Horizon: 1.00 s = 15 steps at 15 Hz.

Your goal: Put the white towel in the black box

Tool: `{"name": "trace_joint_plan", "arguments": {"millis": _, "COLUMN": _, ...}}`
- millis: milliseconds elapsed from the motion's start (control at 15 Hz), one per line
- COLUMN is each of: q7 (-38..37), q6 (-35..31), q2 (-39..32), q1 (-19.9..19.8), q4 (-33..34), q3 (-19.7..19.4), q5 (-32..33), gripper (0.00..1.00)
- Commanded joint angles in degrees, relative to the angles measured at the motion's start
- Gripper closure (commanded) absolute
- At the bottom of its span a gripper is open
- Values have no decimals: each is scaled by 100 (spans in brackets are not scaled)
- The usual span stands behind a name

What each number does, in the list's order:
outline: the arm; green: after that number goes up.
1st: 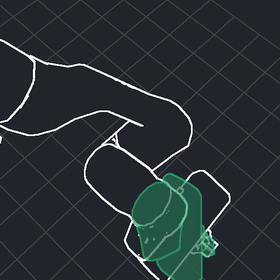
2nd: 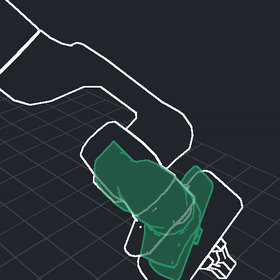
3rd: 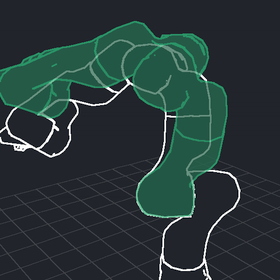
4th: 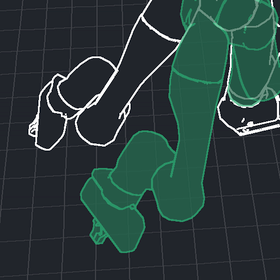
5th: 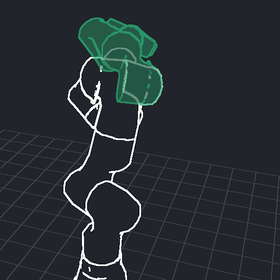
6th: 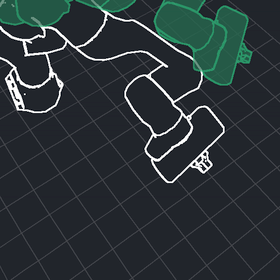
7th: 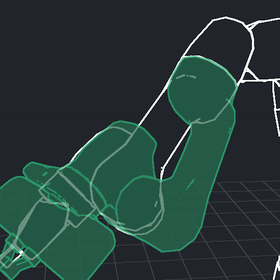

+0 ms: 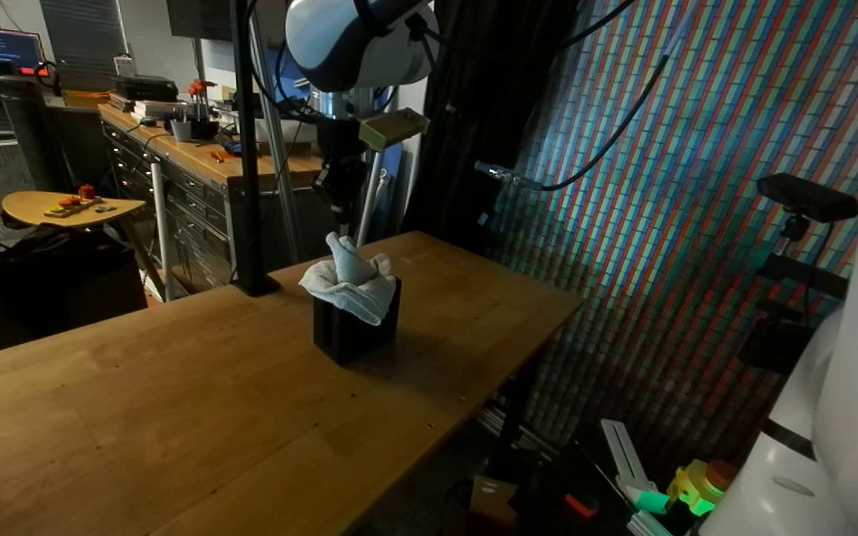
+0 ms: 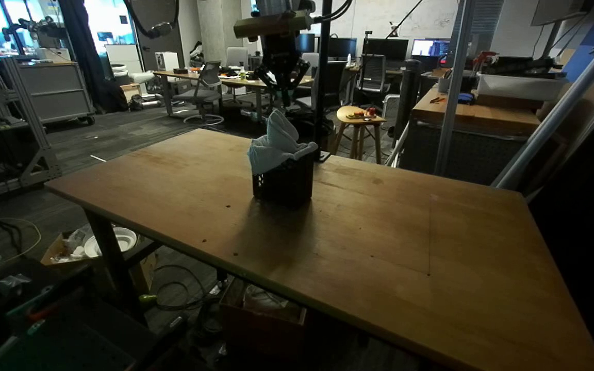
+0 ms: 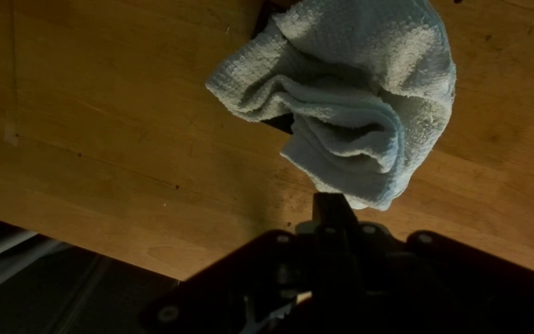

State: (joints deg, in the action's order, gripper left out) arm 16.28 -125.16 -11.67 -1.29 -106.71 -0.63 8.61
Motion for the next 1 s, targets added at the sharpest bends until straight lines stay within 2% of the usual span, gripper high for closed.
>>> {"name": "trace_joint_plan", "arguments": {"millis": 0, "q7": -242, "q6": 85, "q2": 154, "q1": 43, "q4": -144, "q3": 42, "q5": -10, "gripper": 100}}
{"name": "trace_joint_plan", "arguments": {"millis": 933, "q7": -255, "q6": -44, "q2": 74, "q1": -90, "q4": -668, "q3": 55, "q5": -549, "gripper": 100}}
